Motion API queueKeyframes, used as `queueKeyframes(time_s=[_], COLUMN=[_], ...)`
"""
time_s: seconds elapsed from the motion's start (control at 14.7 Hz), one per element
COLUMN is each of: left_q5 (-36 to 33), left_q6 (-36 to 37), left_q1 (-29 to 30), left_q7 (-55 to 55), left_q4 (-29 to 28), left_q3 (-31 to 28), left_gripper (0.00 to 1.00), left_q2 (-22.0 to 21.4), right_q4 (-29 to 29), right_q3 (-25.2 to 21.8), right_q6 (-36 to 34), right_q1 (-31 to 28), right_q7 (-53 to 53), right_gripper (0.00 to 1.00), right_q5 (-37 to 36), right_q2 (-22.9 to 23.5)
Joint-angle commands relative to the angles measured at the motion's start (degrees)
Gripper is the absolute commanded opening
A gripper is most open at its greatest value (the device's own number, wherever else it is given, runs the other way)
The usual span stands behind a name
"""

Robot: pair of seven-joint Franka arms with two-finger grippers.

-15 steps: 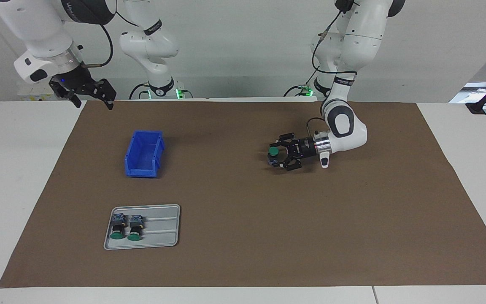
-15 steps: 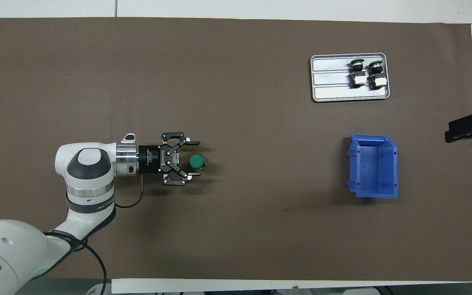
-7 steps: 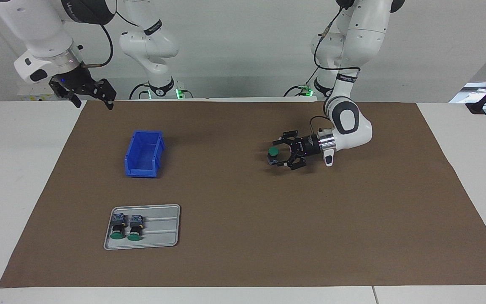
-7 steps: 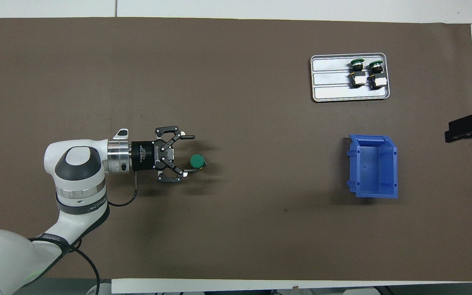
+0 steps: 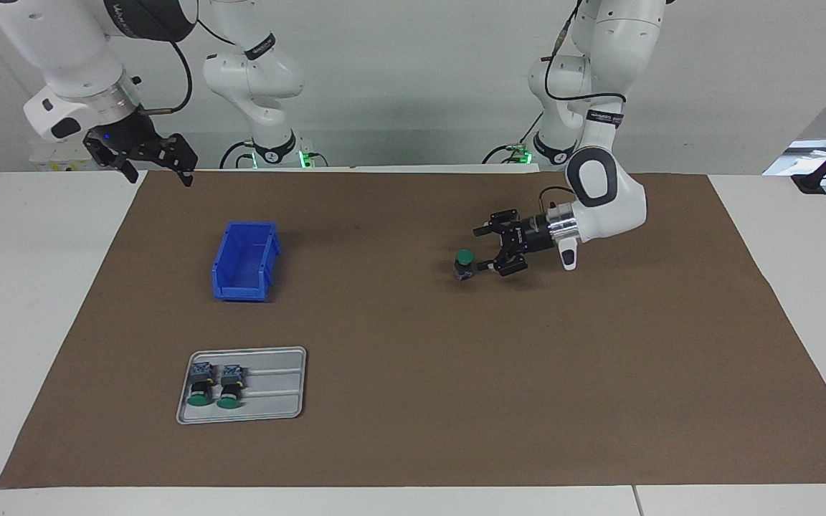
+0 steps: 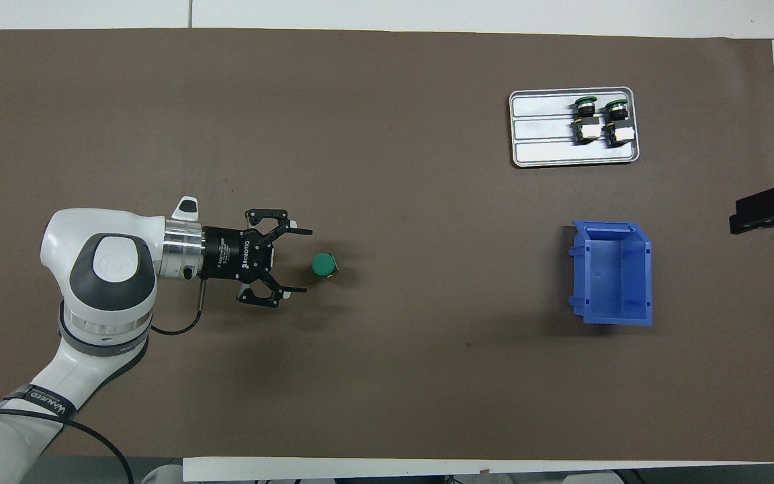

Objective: Place and press button with both arms
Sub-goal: 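Open the left gripper to release the button and draw back, then press down on the top of the button with the left gripper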

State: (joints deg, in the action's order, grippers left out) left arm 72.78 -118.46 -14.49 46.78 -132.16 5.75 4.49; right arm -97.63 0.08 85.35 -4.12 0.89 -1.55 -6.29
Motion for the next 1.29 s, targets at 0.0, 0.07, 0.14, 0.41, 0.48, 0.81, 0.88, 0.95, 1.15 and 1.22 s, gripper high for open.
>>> queueKeyframes(time_s=[0.0,0.07,0.14,0.41,0.48,0.81,0.88,0.95,1.15,1.22], left_q5=[-7.01,-11.04,-15.51,-29.16,-32.66,-50.77,-53.94,-57.36,-63.28,-63.54], left_q6=[-0.81,-0.55,-0.02,0.25,0.25,1.29,3.13,3.67,3.76,3.42], left_q1=[-1.15,-0.98,-1.15,-4.92,-6.15,-12.03,-12.66,-13.36,-14.95,-15.38], left_q7=[1.29,1.12,1.12,0.76,0.85,1.91,1.91,1.73,1.21,1.03], left_q4=[2.51,4.44,6.55,10.95,11.83,16.31,18.15,18.86,20.27,20.8], left_q3=[-0.21,-0.21,-0.21,0.23,0.23,0.31,0.31,0.31,0.4,0.4], left_gripper=[1.0,1.0,1.0,1.0,1.0,0.89,0.85,0.81,0.47,0.35], left_q2=[-1.32,-1.32,-1.32,-1.24,-1.15,-0.18,0.08,0.43,1.22,1.75], right_q4=[-0.9,-0.9,-0.9,-0.9,-0.9,-0.9,-0.9,-0.9,-0.9,-0.9], right_q3=[0.27,0.27,0.27,0.27,0.27,0.27,0.27,0.27,0.27,0.27], right_q6=[-0.01,-0.01,-0.01,-0.01,-0.01,-0.01,-0.01,-0.01,-0.01,-0.01], right_q1=[-0.45,-0.45,-0.45,-0.45,-0.45,-0.45,-0.45,-0.45,-0.45,-0.45], right_q7=[-1.07,-1.07,-1.07,-1.07,-1.07,-1.07,-1.07,-1.07,-1.07,-1.07], right_gripper=[1.0,1.0,1.0,1.0,1.0,1.0,1.0,1.0,1.0,1.0], right_q5=[-0.12,-0.12,-0.12,-0.12,-0.12,-0.12,-0.12,-0.12,-0.12,-0.12], right_q2=[-1.0,-1.0,-1.0,-1.0,-1.0,-1.0,-1.0,-1.0,-1.0,-1.0])
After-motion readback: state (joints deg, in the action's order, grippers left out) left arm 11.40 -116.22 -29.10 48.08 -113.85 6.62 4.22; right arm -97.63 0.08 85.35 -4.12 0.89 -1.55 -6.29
